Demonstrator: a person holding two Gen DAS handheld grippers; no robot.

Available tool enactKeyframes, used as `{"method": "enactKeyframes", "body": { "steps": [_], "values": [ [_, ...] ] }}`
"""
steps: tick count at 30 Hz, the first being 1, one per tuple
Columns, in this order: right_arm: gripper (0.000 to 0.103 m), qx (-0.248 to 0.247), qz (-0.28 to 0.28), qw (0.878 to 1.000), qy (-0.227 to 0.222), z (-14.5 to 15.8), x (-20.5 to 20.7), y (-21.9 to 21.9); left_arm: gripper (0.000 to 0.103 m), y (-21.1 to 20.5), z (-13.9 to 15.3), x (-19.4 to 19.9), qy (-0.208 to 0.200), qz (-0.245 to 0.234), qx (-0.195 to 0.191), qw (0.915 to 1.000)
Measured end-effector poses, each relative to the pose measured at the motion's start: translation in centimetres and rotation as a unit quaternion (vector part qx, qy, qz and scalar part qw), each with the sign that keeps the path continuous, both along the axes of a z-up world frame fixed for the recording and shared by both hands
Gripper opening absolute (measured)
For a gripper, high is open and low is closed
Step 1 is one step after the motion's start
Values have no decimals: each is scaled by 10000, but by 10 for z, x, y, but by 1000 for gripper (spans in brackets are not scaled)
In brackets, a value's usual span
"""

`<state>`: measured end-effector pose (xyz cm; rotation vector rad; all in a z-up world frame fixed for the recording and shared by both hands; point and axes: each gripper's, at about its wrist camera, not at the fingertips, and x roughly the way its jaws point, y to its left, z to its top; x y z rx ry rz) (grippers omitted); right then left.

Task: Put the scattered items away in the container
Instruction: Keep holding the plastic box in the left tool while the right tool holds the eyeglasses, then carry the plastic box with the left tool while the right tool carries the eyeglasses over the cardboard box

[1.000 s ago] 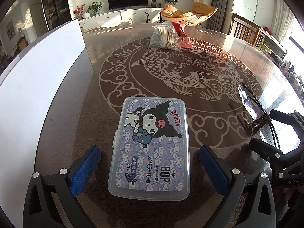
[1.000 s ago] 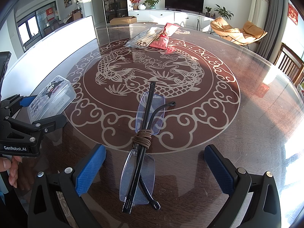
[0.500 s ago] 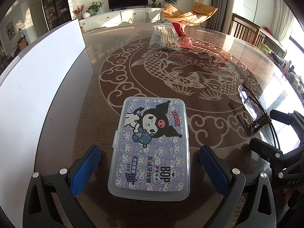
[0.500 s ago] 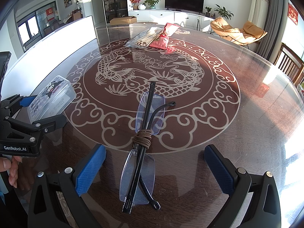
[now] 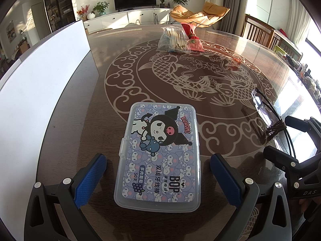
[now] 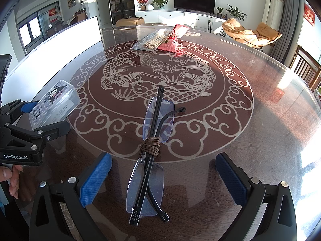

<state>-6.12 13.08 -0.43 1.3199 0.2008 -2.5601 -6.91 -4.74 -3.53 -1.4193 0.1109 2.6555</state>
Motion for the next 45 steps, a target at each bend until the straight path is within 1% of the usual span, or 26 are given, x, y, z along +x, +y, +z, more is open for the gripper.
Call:
{"method": "enactKeyframes", "body": {
  "steps": [4,8,16,19,20,21,22,23,24,25,26,29,31,34,37,39,40,42,45],
  "values": [
    [103,0,0,10000,0,0,0,0,103,-1,0,-1,-17,-70,23,10000],
    [103,0,2,10000,0,0,0,0,103,-3,0,1,-27,-421,27,9991],
    [103,-1,14,10000,-8,-1,0,-1,103,-2,0,2,-17,-416,13,9991],
    [103,-23,142,9999,-47,-1,-1,-3,103,-3,0,3,-10,-446,18,9990],
    [98,-24,188,9998,-25,0,-1,-4,103,-3,0,3,-10,-465,21,9989],
    [77,-27,216,9998,44,2,1,-5,103,-3,0,4,-10,-489,23,9988],
    [60,-43,230,9997,116,6,3,-5,103,-3,0,4,-13,-531,24,9986],
    [21,-64,236,9996,112,8,3,-6,103,-3,0,5,-11,-588,29,9983],
    [12,-108,235,9997,34,9,1,-5,95,-3,1,6,32,-648,40,9979],
    [12,-188,235,9995,-57,10,-1,-4,81,-2,4,8,130,-713,62,9973],
    [12,-292,243,9992,-134,11,-2,-2,60,-3,8,9,146,-755,108,9970],
    [12,-530,209,9982,-182,18,4,6,60,-10,13,14,20,-693,530,9962],
    [12,-684,201,9974,-105,27,13,11,60,-10,22,24,97,-618,552,9965],
    [12,-806,228,9965,-73,35,24,12,60,-9,41,42,346,-564,605,9960],
    [12,-802,270,9962,-195,31,29,7,60,-14,42,54,265,-416,754,9959],
    [12,-885,367,9950,-266,34,30,-3,60,-23,49,60,218,-330,918,9950],
    [12,-937,451,9942,-263,39,30,-11,60,-30,57,63,261,-287,992,9943],
    [12,-1013,717,9922,-120,60,27,-36,60,-52,79,68,437,-163,1009,9938],
    [12,-1224,1276,9840,233,106,18,-90,60,-104,120,67,751,175,925,9927]
  ]
}}
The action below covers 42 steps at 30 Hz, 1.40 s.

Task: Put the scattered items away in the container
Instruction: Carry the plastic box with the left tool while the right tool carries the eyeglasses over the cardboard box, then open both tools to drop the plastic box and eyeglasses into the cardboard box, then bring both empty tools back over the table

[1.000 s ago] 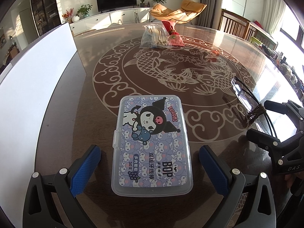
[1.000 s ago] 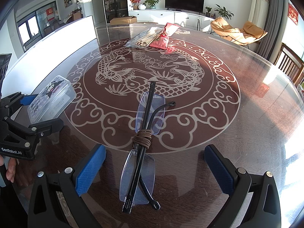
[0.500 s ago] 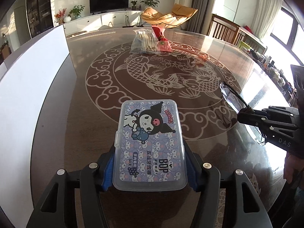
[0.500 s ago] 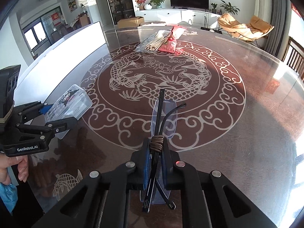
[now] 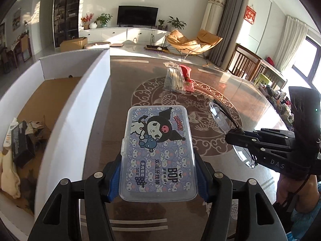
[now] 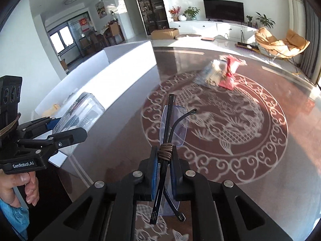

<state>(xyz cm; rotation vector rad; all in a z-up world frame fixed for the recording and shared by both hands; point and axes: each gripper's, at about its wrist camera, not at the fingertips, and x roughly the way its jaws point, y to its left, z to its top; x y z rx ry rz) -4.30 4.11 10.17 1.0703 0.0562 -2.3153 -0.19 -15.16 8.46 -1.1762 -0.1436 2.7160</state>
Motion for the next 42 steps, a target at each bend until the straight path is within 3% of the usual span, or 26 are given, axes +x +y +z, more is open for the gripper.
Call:
{"method": "enactKeyframes", "body": {
  "steps": [4,8,13,19,20,22,23,27,32,34,36,37,39,42],
  "values": [
    [12,-324,822,9954,360,53,-20,-95,60,-91,35,-21,115,756,-244,9968],
    [12,-325,1386,9886,488,69,-46,-197,60,-176,39,-48,-45,1424,-202,9896],
    [12,102,1546,9876,260,44,-87,-287,60,-238,8,-97,-560,1764,-252,9824],
    [13,418,1283,9907,-155,4,-134,-324,60,-249,-27,-150,-1097,1591,-121,9811],
    [18,458,1246,9908,-282,-2,-141,-327,61,-249,-34,-157,-1232,1647,-117,9785],
    [44,533,1217,9896,-545,-14,-150,-332,67,-250,-49,-164,-1502,1769,-140,9726],
    [62,567,1218,9893,-573,-17,-151,-331,70,-250,-53,-164,-1593,1817,-153,9703],
    [62,546,1158,9913,-293,-9,-140,-317,73,-244,-45,-146,-1508,1950,-379,9684],
    [63,78,881,9959,206,20,-110,-255,73,-200,11,-110,-702,1846,-462,9792],
    [65,0,738,9965,384,24,-92,-214,75,-161,37,-95,-311,1517,-428,9870],
    [67,100,544,9970,537,17,-73,-166,100,-111,54,-78,-5,1084,-406,9933],
    [67,229,422,9970,602,9,-64,-141,103,-84,57,-68,131,855,-389,9955],
    [67,580,95,9961,665,-10,-47,-89,103,-29,52,-52,279,346,-296,9986],
    [67,1116,-509,9918,367,-49,-25,-8,103,47,13,-43,40,-369,-50,9993]
  ]
}}
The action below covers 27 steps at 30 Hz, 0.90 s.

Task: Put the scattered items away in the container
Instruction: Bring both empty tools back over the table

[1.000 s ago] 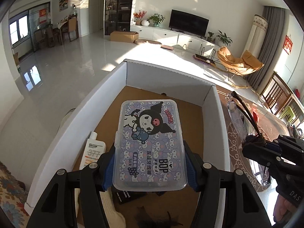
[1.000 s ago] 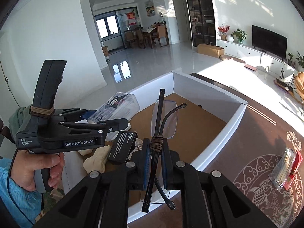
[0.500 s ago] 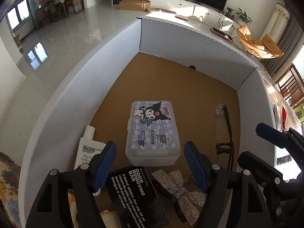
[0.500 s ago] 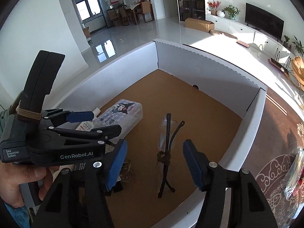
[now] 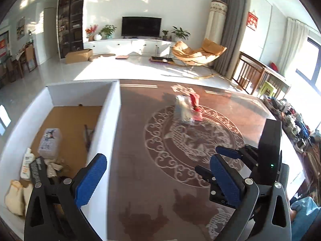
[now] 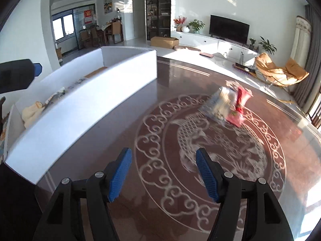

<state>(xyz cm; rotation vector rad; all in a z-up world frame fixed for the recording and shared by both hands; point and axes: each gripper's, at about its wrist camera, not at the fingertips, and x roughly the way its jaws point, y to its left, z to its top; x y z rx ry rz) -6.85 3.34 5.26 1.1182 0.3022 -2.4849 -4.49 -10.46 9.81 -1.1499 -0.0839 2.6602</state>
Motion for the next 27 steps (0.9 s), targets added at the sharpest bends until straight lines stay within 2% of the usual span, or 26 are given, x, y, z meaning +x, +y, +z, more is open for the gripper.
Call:
{"method": "enactKeyframes", "body": {
  "steps": [2,4,6,8,14,21,27],
  "values": [
    [67,243,-469,9983,-254,-24,9,50,103,43,-37,-4,-256,-305,-36,9992],
    [67,244,-922,9945,-427,-39,19,94,103,74,-74,-12,-514,-401,-316,9974],
    [70,-68,-1215,9916,-429,-43,35,124,103,89,-100,-14,-641,-424,-537,9956],
    [71,-37,-1376,9898,-356,-43,40,134,103,89,-114,-12,-663,-412,-615,9951],
    [78,-47,-1462,9886,-358,-40,40,138,103,75,-134,-14,-824,-201,-935,9920],
    [80,-50,-1447,9887,-379,-36,29,131,103,77,-136,-13,-712,-78,-913,9932],
    [81,-47,-1449,9887,-378,-36,28,129,103,77,-136,-17,-718,-158,-911,9931]
  ]
}}
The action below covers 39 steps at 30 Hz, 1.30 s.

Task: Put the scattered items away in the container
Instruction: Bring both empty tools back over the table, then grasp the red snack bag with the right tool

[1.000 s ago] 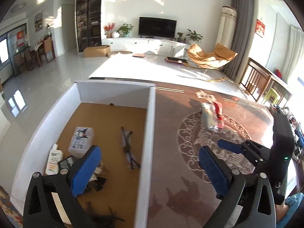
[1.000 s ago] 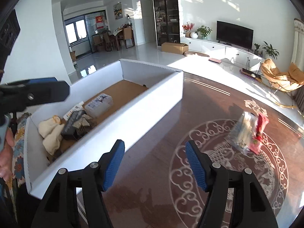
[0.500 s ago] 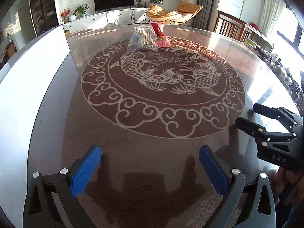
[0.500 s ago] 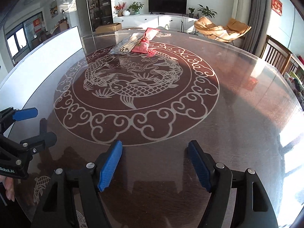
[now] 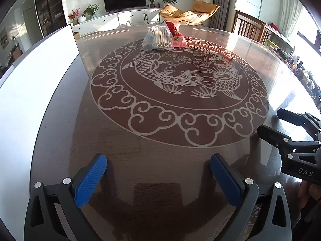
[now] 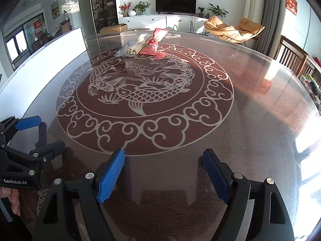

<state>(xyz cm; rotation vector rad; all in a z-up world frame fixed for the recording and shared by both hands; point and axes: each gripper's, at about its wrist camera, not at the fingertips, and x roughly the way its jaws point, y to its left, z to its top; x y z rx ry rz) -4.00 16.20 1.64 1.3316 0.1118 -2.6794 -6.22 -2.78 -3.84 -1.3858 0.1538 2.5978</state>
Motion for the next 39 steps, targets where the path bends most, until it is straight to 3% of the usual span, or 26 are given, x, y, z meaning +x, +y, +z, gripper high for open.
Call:
{"method": "enactKeyframes", "body": {
  "steps": [12,22,27,31,39],
  "values": [
    [83,1,225,9997,-21,-1,-15,-10,103,-5,0,-8,-2,-57,3,10000],
    [83,50,511,9985,-190,-2,-162,-50,103,-6,-1,-9,-4,-39,1,10000],
    [83,55,-9,9996,-274,0,-225,-69,103,-6,0,-11,-6,-55,4,10000],
    [82,50,-249,9993,-260,1,-255,-75,103,-6,0,-11,-5,-58,3,10000],
    [79,42,192,9998,-1,-2,-292,-82,103,-4,0,-12,-5,-47,-1,10000]
  ]
}}
